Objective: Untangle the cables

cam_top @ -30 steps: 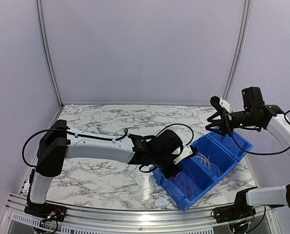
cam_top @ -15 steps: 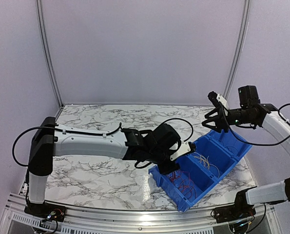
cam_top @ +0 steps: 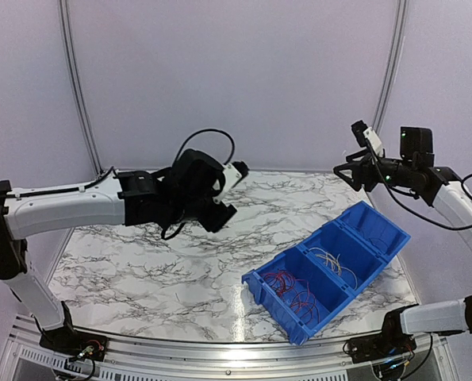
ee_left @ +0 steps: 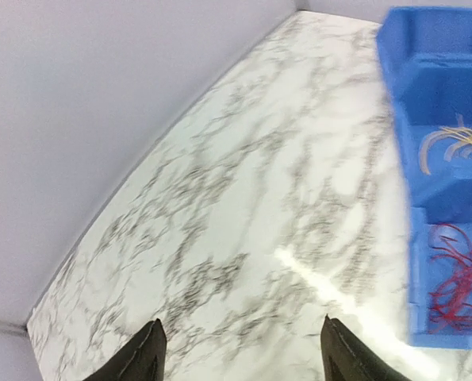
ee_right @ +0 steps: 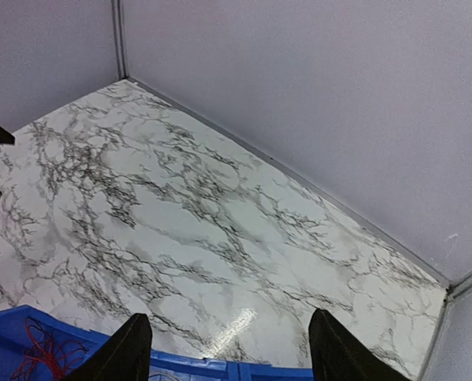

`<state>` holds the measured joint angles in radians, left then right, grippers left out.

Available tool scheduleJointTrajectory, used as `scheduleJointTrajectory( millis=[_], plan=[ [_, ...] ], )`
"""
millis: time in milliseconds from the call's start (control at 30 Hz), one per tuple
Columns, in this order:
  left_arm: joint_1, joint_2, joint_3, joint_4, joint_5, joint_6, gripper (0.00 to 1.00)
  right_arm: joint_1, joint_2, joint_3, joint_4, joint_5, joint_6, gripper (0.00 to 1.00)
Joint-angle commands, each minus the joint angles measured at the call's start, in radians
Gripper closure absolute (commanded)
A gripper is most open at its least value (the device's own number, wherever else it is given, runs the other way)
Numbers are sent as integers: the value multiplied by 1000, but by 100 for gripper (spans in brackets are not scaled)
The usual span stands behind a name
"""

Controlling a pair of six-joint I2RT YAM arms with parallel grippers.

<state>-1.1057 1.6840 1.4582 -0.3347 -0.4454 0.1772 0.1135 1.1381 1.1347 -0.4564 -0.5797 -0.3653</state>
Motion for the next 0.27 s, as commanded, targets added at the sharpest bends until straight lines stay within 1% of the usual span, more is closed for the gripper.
scheduleJointTrajectory(
  millis=[0,33,67,133,233],
  plan=[
    [163,-147,-73,-23,-102,-168,31,-6,-9,20,159,199,159,30],
    [193,-181,-91,-17,-100,-171,30,-6,-11,12,176,234,173,23],
    [220,-216,-107,-8,-110,-171,28,-6,-12,7,193,266,185,20],
    [268,-297,-163,32,-141,-171,25,-9,-4,4,206,318,183,19],
    [332,-398,-275,149,-115,-149,18,-11,10,-4,221,346,161,20]
  ],
)
